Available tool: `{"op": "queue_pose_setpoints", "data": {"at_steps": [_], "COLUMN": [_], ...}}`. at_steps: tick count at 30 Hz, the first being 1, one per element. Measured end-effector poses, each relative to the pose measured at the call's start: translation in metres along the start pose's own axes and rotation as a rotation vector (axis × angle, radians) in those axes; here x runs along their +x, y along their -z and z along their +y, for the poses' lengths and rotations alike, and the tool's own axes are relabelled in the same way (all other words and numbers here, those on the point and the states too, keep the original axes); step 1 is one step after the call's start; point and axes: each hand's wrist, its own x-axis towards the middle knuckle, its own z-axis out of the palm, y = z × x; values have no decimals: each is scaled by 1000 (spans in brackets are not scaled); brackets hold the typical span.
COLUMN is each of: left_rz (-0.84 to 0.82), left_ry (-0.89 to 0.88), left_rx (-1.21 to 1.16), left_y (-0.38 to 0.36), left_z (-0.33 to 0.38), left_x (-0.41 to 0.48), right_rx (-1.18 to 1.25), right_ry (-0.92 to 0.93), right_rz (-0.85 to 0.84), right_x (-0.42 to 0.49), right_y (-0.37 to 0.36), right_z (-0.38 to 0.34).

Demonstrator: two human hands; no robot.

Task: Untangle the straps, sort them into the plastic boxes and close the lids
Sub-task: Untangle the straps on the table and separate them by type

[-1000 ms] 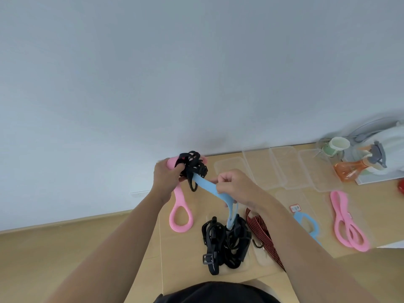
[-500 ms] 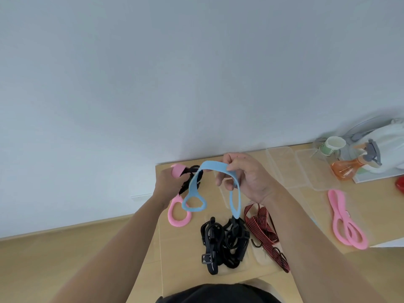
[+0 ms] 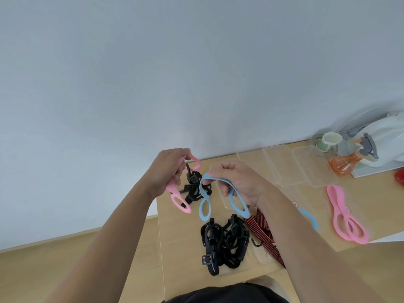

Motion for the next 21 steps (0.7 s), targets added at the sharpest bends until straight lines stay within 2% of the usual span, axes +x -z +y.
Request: {"op": "queue_pose_setpoints", "data": {"at_steps": [3,7,8,10,14,17,21], "left_rz": [-42,-49,-68,-81,-65,-41,42], "left_ry": [-47,-138,-171,-214,-204,-23,314], "left_rx": [52,460,492,492,350,429,322], "left_y": [2,1,0,-5,-4,8,13], "left_z": [7,6,4,1,-12,-33,-50], "left_x": [-8,-9,-7,-5,6,20,32], "right_rx": [-8,-11,-13,-24,-52,-56,-73], "right_ry": [24,16,13,4,10,1,11], "right_rz": [2,12,23,40,43,41,54], "right_x": [1,-3,-3,-2,-2,-4,-6], "right_y": [1,-2,-3,-6,-7,-8,-7], "right_z": [2,6,7,10,15,16,16]}}
